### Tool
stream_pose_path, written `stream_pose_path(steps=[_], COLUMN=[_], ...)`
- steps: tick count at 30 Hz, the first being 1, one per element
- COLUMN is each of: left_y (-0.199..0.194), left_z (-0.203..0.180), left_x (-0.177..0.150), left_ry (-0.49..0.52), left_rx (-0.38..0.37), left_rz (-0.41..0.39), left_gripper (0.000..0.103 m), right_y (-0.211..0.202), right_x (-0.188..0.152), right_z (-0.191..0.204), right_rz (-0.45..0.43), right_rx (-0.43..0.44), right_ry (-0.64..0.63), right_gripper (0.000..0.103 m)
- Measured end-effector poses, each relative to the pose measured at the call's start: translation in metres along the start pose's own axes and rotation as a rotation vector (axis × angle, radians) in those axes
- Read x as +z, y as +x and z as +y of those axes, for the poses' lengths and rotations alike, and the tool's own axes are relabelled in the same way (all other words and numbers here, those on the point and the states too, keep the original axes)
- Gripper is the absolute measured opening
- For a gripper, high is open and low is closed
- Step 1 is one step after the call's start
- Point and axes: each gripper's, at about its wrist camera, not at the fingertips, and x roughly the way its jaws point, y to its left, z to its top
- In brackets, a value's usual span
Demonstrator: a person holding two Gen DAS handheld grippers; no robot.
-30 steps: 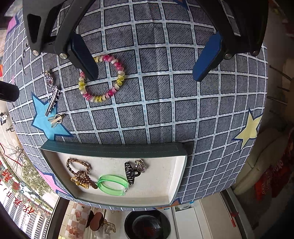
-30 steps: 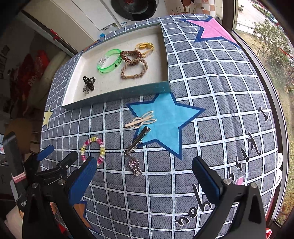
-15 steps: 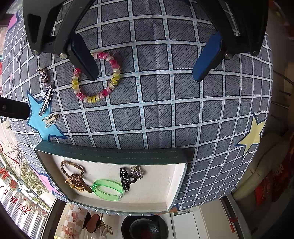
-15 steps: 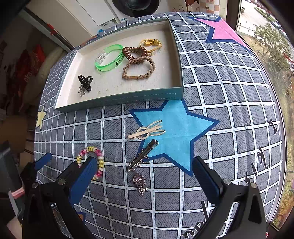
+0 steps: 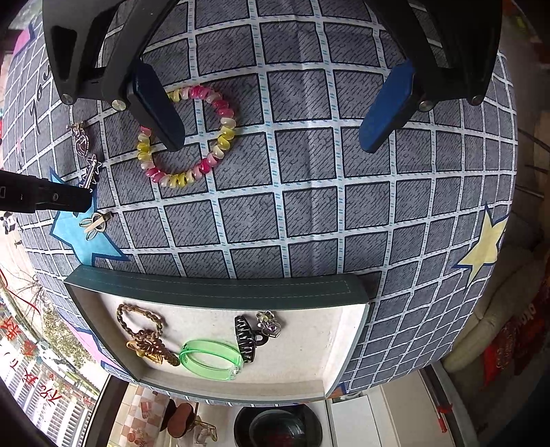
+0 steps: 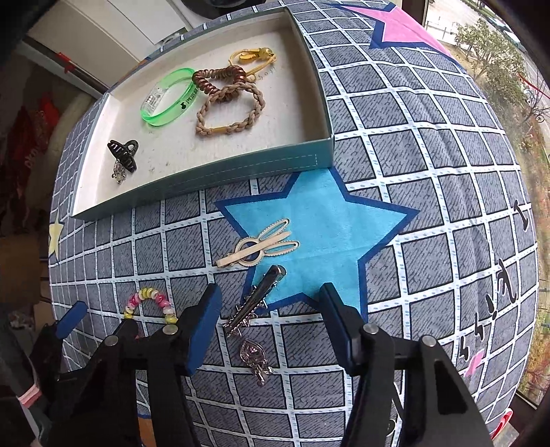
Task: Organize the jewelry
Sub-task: 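Lift both open tools out of the tray toward the beaded bracelet and silver clip, then grasp the pink-yellow beaded bracelet with the left tool while the right tool grasps the silver hair clip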
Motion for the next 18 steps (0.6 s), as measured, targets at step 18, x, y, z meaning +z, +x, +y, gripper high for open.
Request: stream_pose_path(steps=[18], left_y=[0.006], left_z=[-0.033], left_x=[0.005], left_ry=[0.103], left_rx=[-0.025], left_rz=[0.014], left_gripper=[0.069], right_y=[0.015], right_x=[-0.007], right_z=[0.049], right_rz=[-0.063], right_rx=[-0.176], right_ry=[-0.191], right_gripper=[0.028])
